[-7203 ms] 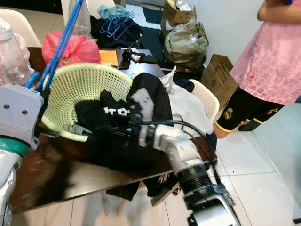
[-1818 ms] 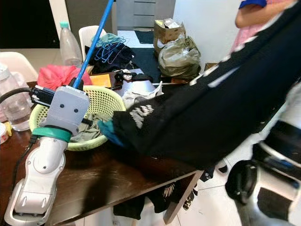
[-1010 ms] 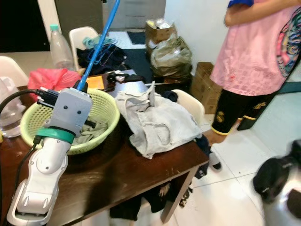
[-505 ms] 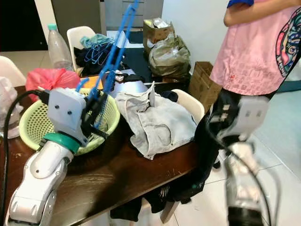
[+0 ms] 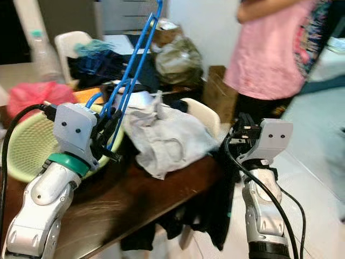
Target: Hang hanger
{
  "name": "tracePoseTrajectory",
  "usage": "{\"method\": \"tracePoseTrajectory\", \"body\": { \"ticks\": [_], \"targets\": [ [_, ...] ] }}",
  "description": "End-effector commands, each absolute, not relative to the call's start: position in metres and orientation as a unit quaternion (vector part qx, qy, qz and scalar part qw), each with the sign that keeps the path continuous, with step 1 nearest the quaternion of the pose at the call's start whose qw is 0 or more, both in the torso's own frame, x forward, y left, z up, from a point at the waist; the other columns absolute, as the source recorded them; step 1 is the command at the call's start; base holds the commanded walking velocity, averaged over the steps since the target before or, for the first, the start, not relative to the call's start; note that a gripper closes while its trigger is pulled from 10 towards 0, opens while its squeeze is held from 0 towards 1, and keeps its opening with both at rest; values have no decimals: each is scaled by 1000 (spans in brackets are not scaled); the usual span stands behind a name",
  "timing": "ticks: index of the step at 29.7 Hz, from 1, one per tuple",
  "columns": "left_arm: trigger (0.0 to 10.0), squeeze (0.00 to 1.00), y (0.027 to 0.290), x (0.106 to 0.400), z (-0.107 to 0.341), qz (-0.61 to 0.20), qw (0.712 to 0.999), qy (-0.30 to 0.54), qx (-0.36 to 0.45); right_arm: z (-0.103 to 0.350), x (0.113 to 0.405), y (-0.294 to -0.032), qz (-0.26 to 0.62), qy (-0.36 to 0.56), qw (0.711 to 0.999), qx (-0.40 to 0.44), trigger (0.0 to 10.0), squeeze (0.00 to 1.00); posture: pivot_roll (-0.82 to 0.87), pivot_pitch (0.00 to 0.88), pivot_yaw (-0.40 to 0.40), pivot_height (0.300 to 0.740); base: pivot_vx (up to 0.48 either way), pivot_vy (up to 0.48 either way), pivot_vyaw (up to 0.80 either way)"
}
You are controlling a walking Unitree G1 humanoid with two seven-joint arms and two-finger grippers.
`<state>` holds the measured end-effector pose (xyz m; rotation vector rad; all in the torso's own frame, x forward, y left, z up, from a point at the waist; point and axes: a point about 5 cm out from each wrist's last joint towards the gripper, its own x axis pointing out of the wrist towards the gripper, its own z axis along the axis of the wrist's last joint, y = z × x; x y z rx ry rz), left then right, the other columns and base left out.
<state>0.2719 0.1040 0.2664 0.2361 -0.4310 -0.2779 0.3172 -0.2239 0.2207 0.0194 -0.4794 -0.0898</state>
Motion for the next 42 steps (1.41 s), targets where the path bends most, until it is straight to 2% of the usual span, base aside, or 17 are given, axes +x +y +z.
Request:
{"method": "tracePoseTrajectory", "body": {
  "ticks": [1, 8, 15, 19, 22, 25, 27, 29, 31, 42],
  "targets": [
    [10000, 0, 105, 272, 264, -137, 963, -205, 114, 222, 315, -224, -48, -240, 970, 4, 10000, 0, -3, 57, 19, 740, 0, 0, -800],
    [10000, 0, 110, 274, 264, -116, 970, -195, 87, 213, 315, -206, -23, -226, 974, 15, 10000, 0, -3, 63, 20, 740, 0, 0, -800],
    [10000, 0, 114, 278, 257, -98, 972, -184, 108, 215, 317, -184, 18, -229, 972, 40, 10000, 0, -1, 64, 17, 740, 0, 0, -800],
    [10000, 0, 115, 282, 238, -90, 977, -150, 118, 217, 319, -160, 56, -230, 968, 79, 10000, 0, -5, 63, 15, 740, 0, 0, -800],
    [10000, 0, 115, 283, 235, -90, 978, -145, 118, 217, 319, -156, 62, -230, 968, 84, 10000, 0, -6, 63, 15, 740, 0, 0, -800],
    [10000, 0, 113, 283, 226, -95, 981, -130, 112, 218, 320, -135, 93, -229, 963, 103, 10000, 0, -9, 61, 15, 740, 0, 0, -800],
    [10000, 0, 113, 283, 226, -95, 981, -130, 112, 218, 320, -135, 93, -229, 963, 103, 10000, 0, -9, 61, 15, 740, 0, 0, -800],
    [10000, 0, 109, 282, 219, -103, 982, -120, 104, 218, 320, -109, 133, -227, 957, 126, 10000, 0, -14, 58, 16, 740, 0, 0, -800],
    [10000, 0, 109, 281, 217, -104, 982, -119, 103, 218, 319, -101, 147, -225, 954, 132, 10000, 0, -16, 59, 15, 740, 0, 0, -800],
    [10000, 0, 104, 282, 211, -112, 982, -115, 104, 222, 318, -78, 191, -227, 945, 138, 10000, 0, -25, 58, 19, 740, 0, 0, -800]
  ]
}}
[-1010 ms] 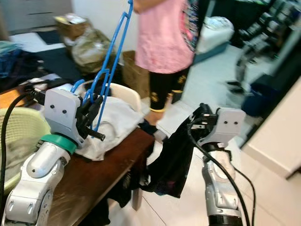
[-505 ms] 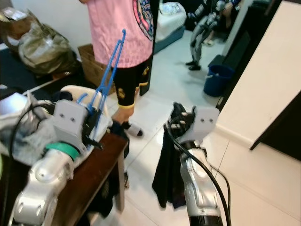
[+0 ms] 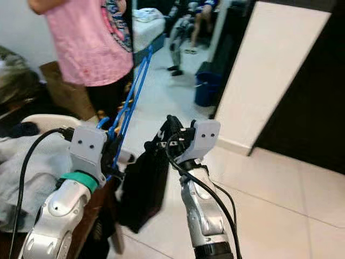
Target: Hang hanger
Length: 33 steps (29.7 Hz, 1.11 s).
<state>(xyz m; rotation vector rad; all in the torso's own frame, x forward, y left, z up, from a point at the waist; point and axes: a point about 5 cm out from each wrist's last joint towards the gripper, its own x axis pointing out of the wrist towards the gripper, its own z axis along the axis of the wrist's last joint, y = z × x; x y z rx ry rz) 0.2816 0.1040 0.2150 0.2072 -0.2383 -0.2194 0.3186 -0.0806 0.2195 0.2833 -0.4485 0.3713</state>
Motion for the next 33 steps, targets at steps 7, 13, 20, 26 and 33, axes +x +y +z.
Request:
{"method": "tracePoseTrajectory", "body": {
  "ticks": [7, 13, 20, 26, 33],
  "targets": [
    [10000, 0, 106, 287, 215, -112, 983, -118, 85, 222, 318, -85, 175, -229, 949, 128, 10000, 0, -28, 60, 17, 740, 0, 0, -800],
    [10000, 0, 102, 289, 217, -122, 981, -124, 83, 222, 318, -93, 163, -231, 952, 118, 10000, 0, -45, 60, 23, 740, 0, 0, -800],
    [10000, 0, 99, 290, 218, -128, 979, -131, 85, 221, 317, -94, 159, -230, 953, 115, 10000, 0, -57, 61, 24, 740, 0, 0, -800],
    [10000, 0, 97, 291, 218, -132, 979, -134, 82, 220, 316, -94, 160, -228, 954, 113, 10000, 0, -61, 59, 23, 740, 0, 0, -800],
    [10000, 0, 96, 292, 217, -139, 978, -133, 76, 220, 317, -95, 160, -229, 954, 110, 10000, 0, -67, 52, 22, 740, 0, 0, -800]
  ]
}}
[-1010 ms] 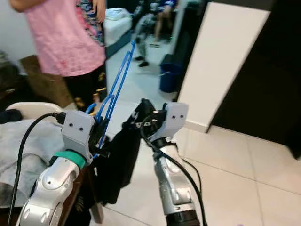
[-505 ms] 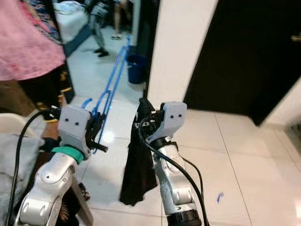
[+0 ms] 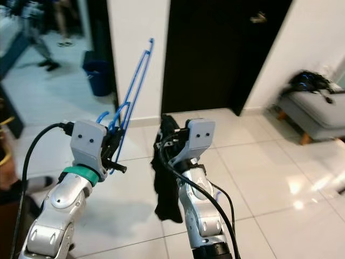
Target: Hang hanger
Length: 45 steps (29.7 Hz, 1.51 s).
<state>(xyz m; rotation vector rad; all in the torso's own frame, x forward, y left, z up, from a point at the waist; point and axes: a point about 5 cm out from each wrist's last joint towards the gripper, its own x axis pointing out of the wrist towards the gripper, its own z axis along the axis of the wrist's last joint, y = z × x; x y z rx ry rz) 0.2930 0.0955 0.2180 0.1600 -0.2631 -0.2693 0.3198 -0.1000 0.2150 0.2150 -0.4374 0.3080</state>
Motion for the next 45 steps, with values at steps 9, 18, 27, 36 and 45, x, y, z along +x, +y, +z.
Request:
{"method": "tracePoseTrajectory", "body": {
  "ticks": [9, 18, 27, 36, 45],
  "targets": [
    [10000, 0, 95, 293, 217, -147, 978, -133, 71, 221, 317, -95, 158, -230, 954, 107, 10000, 0, -75, 46, 24, 740, 0, 0, -800],
    [10000, 0, 93, 294, 216, -154, 977, -134, 69, 221, 316, -96, 155, -230, 955, 106, 10000, 0, -78, 49, 27, 740, 0, 0, -800],
    [10000, 0, 94, 294, 217, -154, 975, -145, 69, 220, 316, -96, 150, -229, 956, 104, 10000, 0, -77, 52, 27, 740, 210, 0, -444],
    [10000, 0, 93, 294, 218, -157, 974, -149, 66, 218, 316, -95, 152, -222, 957, 110, 10000, 0, -77, 58, 24, 740, 480, 0, -89],
    [10000, 0, 92, 294, 217, -158, 974, -149, 64, 218, 316, -96, 152, -219, 957, 111, 10000, 0, -81, 64, 22, 740, 480, 0, -800]
  ]
}}
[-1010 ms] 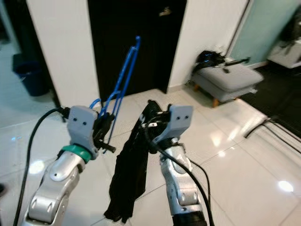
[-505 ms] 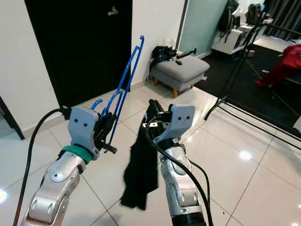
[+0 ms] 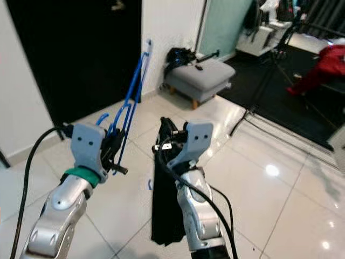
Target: Hang hanger
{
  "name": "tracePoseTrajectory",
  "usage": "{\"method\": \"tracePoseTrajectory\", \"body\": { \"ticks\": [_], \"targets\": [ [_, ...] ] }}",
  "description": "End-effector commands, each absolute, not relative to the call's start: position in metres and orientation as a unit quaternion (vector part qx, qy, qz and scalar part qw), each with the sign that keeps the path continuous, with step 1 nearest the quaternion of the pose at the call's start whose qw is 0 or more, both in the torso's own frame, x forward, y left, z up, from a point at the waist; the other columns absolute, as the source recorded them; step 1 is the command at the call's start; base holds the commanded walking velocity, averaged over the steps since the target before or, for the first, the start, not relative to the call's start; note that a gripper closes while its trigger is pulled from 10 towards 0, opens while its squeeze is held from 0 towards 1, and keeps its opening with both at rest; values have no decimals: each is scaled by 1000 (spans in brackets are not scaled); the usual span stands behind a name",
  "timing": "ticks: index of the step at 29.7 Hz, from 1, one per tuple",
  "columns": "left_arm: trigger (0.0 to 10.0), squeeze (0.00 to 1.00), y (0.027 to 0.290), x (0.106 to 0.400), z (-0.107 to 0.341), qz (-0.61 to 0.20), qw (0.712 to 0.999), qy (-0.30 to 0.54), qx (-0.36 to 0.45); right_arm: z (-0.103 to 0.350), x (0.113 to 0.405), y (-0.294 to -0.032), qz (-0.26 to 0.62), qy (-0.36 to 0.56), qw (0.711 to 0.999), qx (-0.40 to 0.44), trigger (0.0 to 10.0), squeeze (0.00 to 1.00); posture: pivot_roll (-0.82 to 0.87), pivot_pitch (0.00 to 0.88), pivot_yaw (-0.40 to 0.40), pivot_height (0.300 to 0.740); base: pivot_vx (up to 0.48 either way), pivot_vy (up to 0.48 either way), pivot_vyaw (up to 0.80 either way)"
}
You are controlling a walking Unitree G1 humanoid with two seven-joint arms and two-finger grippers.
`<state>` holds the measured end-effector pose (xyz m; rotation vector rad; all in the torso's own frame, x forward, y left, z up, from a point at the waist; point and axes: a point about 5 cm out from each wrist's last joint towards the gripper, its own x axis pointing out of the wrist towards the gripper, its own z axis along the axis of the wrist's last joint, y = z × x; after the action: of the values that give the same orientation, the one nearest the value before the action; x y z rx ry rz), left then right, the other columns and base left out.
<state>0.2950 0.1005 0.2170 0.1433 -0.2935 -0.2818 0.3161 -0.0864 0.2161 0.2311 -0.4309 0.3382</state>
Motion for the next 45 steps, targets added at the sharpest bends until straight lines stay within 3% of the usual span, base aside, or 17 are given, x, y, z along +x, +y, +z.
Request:
{"method": "tracePoseTrajectory", "body": {
  "ticks": [1, 23, 45],
  "targets": [
    [10000, 0, 91, 294, 217, -158, 974, -149, 64, 218, 316, -96, 152, -219, 957, 111, 10000, 0, -82, 64, 22, 740, 480, 0, -800],
    [10000, 0, 87, 296, 217, -163, 973, -153, 61, 219, 316, -98, 148, -220, 958, 105, 10000, 0, -96, 57, 21, 740, 479, 0, -768],
    [10000, 0, 88, 296, 213, -162, 972, -154, 74, 219, 319, -96, 161, -223, 958, 80, 10000, 0, -82, 50, 16, 740, 474, 0, 0]
  ]
}}
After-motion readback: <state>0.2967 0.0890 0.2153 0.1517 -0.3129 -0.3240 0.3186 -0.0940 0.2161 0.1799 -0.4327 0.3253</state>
